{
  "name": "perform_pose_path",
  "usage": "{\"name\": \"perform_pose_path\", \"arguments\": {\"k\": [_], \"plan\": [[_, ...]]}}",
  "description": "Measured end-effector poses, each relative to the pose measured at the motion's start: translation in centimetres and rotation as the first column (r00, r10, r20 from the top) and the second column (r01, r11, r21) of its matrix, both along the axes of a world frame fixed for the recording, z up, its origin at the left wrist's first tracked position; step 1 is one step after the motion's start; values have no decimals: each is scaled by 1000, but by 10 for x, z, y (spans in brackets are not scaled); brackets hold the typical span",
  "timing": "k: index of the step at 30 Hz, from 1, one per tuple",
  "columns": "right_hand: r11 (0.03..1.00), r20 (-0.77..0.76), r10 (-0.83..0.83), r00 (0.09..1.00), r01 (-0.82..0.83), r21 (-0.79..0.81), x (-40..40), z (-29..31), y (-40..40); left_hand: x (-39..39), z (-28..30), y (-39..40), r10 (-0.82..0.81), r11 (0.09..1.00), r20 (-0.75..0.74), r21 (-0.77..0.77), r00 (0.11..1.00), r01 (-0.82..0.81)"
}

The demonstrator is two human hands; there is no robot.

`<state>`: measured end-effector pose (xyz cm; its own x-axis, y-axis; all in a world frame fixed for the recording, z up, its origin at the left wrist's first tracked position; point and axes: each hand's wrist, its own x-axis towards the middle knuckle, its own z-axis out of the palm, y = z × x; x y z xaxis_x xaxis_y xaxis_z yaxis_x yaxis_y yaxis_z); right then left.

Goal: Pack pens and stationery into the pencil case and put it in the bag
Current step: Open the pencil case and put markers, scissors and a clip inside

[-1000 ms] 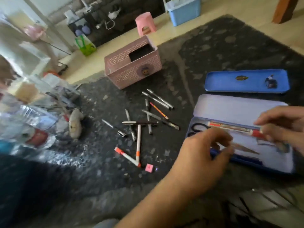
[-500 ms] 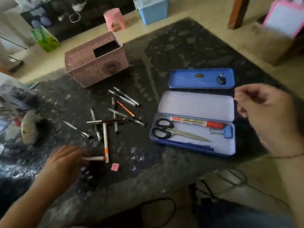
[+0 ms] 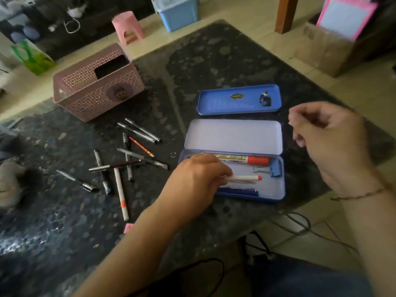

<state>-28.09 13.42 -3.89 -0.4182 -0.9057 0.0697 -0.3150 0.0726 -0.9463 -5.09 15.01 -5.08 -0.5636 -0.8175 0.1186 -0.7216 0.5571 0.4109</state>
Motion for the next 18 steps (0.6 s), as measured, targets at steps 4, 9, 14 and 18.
{"name": "perform_pose_path", "arguments": {"k": [4, 9, 14, 18], "plan": [[1000, -8, 8, 1000, -8, 9, 1, 1, 1, -3, -11, -6, -44, 999, 69, -2, 997, 44], [1000, -3, 10, 1000, -10, 8, 1, 1, 1, 0, -14, -3, -28, 1000, 70, 8, 997, 28], [999, 0, 29, 1000, -29, 13, 2, 2, 1, 6, -12, 0, 4, 1000, -1, 11, 1000, -4], [976, -144, 191, 971, -172, 132, 7, -1, 2, 18, -14, 3, 54, 998, -39, -36, 998, -55]]}}
